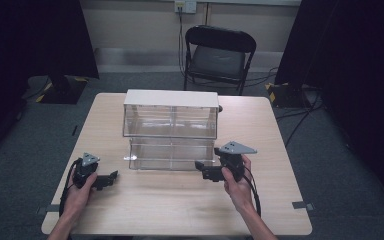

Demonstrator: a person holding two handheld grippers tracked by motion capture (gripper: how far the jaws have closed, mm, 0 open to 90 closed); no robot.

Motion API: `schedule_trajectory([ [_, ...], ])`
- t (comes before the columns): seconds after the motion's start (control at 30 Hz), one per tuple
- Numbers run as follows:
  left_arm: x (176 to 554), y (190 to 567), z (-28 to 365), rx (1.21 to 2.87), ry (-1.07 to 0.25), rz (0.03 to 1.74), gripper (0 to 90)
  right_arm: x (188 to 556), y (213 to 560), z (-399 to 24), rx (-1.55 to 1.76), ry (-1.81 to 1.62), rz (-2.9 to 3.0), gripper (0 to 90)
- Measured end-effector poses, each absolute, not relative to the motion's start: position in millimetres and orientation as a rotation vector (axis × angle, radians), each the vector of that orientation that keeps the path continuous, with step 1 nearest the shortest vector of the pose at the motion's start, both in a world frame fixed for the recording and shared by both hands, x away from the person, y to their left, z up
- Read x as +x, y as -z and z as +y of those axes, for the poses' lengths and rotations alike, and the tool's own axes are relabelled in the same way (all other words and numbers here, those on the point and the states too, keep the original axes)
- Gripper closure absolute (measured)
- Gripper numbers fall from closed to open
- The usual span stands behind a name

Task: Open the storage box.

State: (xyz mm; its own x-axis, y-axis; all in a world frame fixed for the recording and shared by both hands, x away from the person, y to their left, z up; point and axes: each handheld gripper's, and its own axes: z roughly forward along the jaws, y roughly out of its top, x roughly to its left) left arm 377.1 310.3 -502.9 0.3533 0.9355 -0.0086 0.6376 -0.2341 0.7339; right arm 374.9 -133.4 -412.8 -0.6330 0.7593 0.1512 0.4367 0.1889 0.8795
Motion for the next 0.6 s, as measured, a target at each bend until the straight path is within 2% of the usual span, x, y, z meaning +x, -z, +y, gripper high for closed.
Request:
schedule_trajectory([
  [0.6, 377.1, 502.8, 310.3, 1.967, -0.587, 1.366, 9.0, 376.7, 409.5, -131.9, 1.126, -1.43, 2.139, 11.2],
])
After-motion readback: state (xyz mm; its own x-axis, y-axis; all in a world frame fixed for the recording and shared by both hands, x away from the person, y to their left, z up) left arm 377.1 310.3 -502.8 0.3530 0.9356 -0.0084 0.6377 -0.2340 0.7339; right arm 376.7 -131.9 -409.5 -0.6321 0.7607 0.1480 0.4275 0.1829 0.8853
